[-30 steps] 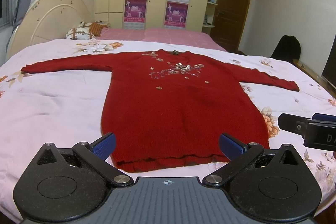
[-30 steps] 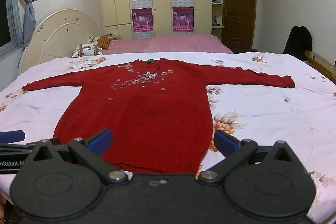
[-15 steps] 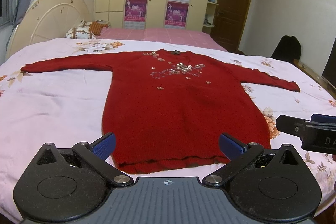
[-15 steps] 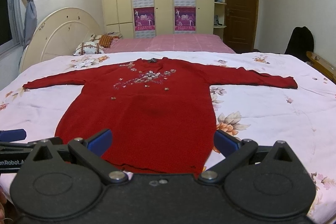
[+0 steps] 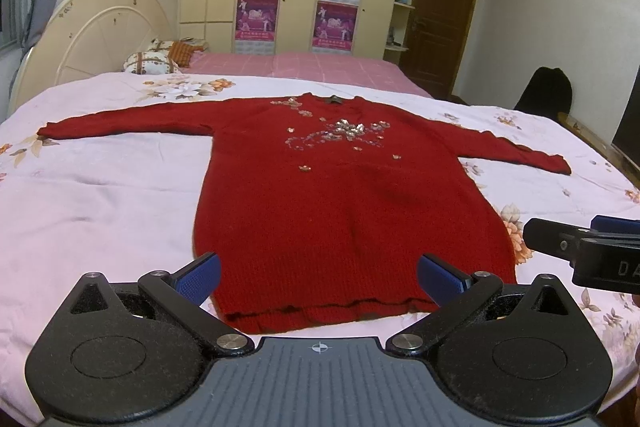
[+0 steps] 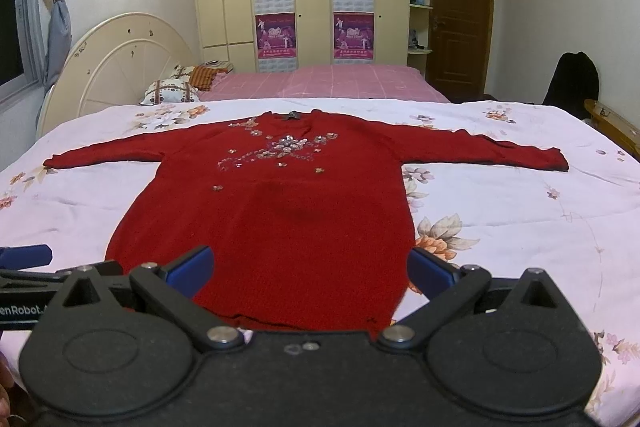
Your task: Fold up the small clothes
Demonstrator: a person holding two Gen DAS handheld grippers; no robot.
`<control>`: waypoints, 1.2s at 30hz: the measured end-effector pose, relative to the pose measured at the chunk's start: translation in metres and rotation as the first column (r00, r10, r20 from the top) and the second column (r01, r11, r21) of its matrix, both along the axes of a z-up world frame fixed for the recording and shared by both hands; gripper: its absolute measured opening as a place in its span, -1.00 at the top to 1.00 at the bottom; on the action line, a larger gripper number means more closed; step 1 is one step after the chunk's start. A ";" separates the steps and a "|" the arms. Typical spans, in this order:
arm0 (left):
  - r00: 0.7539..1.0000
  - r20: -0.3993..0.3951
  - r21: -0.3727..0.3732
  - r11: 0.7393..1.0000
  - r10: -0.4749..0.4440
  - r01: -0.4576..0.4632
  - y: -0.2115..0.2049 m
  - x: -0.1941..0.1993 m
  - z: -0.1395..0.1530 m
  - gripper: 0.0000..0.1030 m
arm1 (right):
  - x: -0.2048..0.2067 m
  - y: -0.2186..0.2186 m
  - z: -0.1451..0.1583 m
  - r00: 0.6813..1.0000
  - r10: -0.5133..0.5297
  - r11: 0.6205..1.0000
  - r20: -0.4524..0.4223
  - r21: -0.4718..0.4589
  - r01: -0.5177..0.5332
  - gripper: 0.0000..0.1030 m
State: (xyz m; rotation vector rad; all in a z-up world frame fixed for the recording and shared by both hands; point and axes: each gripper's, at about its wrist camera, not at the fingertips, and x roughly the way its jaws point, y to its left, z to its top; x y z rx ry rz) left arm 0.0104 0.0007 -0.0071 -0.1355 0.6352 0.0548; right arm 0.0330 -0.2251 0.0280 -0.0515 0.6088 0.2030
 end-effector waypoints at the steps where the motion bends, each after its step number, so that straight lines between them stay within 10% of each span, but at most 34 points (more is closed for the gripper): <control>1: 1.000 0.000 0.001 1.000 0.001 -0.001 0.000 0.000 0.000 -1.00 | 0.000 0.000 0.000 1.000 0.000 1.000 -0.001 0.000 0.000 -0.99; 36: 0.999 -0.031 -0.027 0.999 -0.034 0.034 0.006 0.020 -0.009 -1.00 | 0.009 0.002 -0.010 1.000 0.005 1.000 -0.028 -0.020 -0.006 -0.99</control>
